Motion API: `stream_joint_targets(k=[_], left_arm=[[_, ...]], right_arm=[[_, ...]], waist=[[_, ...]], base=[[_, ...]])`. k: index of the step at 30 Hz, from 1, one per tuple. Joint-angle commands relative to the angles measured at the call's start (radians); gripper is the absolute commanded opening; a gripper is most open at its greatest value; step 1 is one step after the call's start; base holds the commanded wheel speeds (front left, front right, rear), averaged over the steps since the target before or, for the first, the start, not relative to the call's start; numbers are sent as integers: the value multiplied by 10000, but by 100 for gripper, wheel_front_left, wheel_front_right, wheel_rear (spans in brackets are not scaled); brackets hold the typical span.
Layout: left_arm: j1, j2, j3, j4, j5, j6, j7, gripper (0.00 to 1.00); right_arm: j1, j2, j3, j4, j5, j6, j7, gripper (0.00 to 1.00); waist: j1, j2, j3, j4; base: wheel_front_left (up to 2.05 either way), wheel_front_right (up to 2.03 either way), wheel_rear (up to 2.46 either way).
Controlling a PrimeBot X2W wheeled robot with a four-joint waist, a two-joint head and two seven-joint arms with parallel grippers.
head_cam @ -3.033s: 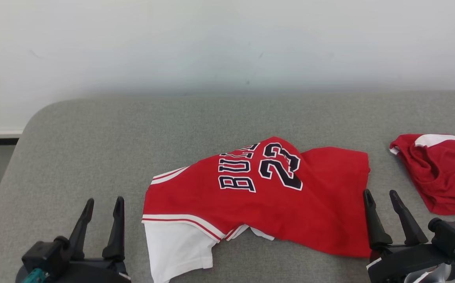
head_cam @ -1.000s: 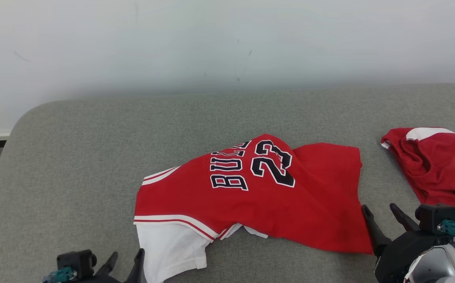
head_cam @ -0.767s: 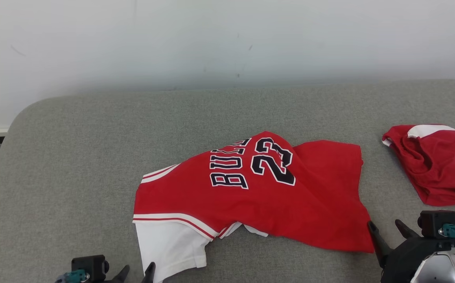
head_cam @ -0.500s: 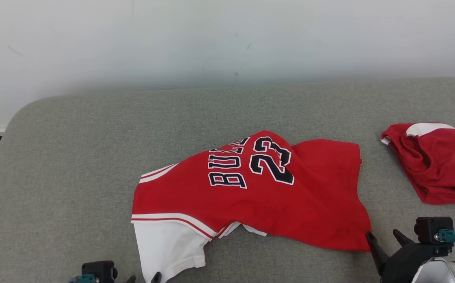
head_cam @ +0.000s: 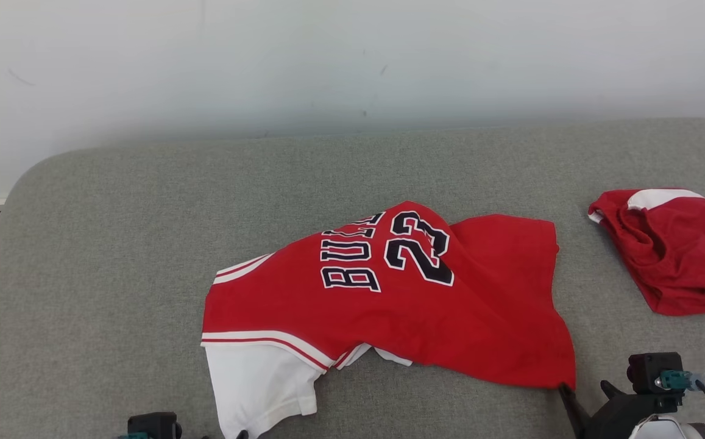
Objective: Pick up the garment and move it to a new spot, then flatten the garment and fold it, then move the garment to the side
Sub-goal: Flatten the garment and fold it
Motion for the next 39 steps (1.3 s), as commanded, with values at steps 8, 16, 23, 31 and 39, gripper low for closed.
stream_joint_targets(k=[8,16,23,31,39], left_arm=[[-142,19,-23,169,-86,7,-96,28],[-185,9,-46,173,-165,-4,-205,45],[-257,16,-62,168,-258,-62,-250,39],[-434,3,-86,136,-345,-171,-344,0],[-519,-46,-153,132,-489,-401,-431,0]], right_arm=[[-387,-27,196,857,-550,-4,-230,100],[-721,-30,293,1372,-1074,-4,-343,100],[-968,-28,180,1705,-1040,-4,-449,100],[-1271,-33,225,2010,-1033,-4,-423,0],[-1307,-31,154,2281,-928,-4,-472,0]], waist=[[0,-1,-14,50],[0,-1,15,195],[0,-1,87,282],[0,-1,227,373],[0,-1,221,433]], base=[[0,0,0],[0,0,0],[0,0,0],[0,0,0],[0,0,0]])
